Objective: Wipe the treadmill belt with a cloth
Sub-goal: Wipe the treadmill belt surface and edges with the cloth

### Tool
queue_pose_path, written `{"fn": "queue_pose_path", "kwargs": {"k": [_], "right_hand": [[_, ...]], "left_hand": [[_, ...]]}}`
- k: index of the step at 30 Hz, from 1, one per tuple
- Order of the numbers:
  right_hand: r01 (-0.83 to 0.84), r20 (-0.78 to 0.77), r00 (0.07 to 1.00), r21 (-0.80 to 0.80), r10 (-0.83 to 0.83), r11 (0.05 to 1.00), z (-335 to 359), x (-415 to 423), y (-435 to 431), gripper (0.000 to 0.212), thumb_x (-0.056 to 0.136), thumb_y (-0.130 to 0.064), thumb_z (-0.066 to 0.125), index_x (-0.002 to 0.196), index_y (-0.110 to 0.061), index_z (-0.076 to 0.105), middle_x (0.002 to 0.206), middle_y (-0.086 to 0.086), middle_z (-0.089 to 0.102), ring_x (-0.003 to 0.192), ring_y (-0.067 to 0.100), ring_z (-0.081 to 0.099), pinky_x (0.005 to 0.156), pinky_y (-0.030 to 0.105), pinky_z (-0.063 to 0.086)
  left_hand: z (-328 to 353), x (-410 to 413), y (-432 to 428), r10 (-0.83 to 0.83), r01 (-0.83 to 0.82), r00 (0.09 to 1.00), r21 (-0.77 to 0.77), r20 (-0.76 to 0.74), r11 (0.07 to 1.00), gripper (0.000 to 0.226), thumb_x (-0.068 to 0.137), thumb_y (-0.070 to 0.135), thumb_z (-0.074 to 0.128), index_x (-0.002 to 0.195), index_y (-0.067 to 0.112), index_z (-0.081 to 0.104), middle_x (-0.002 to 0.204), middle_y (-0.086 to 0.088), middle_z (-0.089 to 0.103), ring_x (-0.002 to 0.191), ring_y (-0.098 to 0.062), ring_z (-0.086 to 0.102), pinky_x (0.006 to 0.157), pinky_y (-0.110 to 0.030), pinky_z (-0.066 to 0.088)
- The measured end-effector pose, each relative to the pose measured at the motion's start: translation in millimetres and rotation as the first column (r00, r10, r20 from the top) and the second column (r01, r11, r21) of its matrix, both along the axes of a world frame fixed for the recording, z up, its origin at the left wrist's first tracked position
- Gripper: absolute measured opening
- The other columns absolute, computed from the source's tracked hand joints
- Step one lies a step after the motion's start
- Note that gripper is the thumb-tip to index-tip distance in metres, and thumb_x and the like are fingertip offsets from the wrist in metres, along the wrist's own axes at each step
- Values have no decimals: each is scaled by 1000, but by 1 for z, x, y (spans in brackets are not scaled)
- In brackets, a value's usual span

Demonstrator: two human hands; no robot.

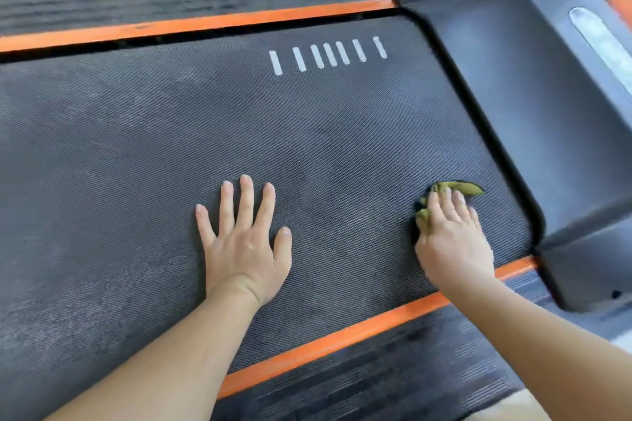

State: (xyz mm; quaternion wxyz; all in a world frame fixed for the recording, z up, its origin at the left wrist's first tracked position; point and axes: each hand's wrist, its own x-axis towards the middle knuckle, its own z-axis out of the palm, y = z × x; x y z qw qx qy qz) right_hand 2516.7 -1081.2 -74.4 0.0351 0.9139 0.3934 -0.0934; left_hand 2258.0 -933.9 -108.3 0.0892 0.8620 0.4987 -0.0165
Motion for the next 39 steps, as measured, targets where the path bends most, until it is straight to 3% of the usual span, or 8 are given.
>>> {"fn": "queue_pose_path", "kwargs": {"k": [3, 10, 14, 18, 26, 32, 35, 39], "right_hand": [[38, -50, 998, 81, -34, 996, -7, -64, 3, 61, 104, -36, 29, 154, -3, 38, 164, 17, 27, 155, 32, 17, 127, 46, 11], [-681, -128, 712, 113, 691, 723, 8, -101, -32, 49, 102, -37, 41, 144, -17, 56, 155, 0, 46, 150, 17, 33, 123, 40, 27], [-175, 30, 983, -136, 180, 975, 16, -11, -44, 67, 86, -33, 30, 142, -5, 53, 152, 15, 49, 147, 29, 35, 120, 44, 24], [275, -36, 959, -118, -281, 954, 17, -35, -22, 63, 98, -29, 25, 153, 1, 35, 162, 21, 30, 151, 34, 22, 124, 47, 17], [-557, -153, 803, 149, 576, 817, 14, -125, -26, 51, 99, -40, 46, 145, -18, 56, 154, -1, 48, 148, 16, 37, 121, 41, 31], [12, -35, 999, -17, -13, 1000, 8, -52, 9, 57, 106, -34, 28, 156, -7, 33, 165, 11, 27, 155, 25, 16, 126, 39, 6], [-347, -46, 934, 126, 355, 930, -1, -106, 10, 53, 103, -33, 36, 145, -5, 51, 157, 13, 43, 151, 28, 31, 125, 46, 22], [-796, -125, 572, 152, 811, 585, 5, -97, -9, 49, 100, -30, 52, 146, -14, 54, 157, 2, 44, 150, 19, 34, 124, 42, 26]], "left_hand": [[-1, 1, 0, 3, -3, 1000, 1, 5, 1000, 71, 97, 59, 22, 163, 33, 12, 172, -1, 0, 157, -27, -7, 121, -65, 1], [-1, 0, 1, -6, 6, 1000, 16, 5, 1000, 71, 97, 59, 21, 162, 32, 15, 172, -1, 4, 157, -27, -4, 121, -65, 3], [0, 1, 0, -3, 3, 1000, 4, 21, 1000, 72, 97, 60, 20, 162, 31, 16, 172, -1, 4, 157, -27, -5, 121, -65, 2], [1, 1, -1, -3, 3, 1000, 13, 26, 1000, 72, 97, 60, 21, 162, 31, 17, 171, -2, 6, 157, -28, -4, 121, -65, 2], [1, 0, 0, -10, 10, 1000, 19, 13, 1000, 72, 97, 60, 21, 163, 31, 15, 171, -3, 4, 157, -28, -5, 121, -65, 2], [0, 1, 0, -6, 6, 1000, 5, 18, 1000, 72, 97, 60, 20, 163, 32, 12, 172, -1, 1, 157, -27, -8, 121, -65, 1], [0, 0, 0, -8, 8, 1000, 3, 15, 1000, 72, 97, 59, 22, 163, 32, 12, 172, -1, 1, 157, -27, -7, 121, -65, 2], [-1, -1, 0, -8, 7, 1000, 13, 17, 1000, 71, 97, 58, 25, 162, 32, 15, 172, -1, 4, 157, -28, -5, 121, -65, 4]]}}
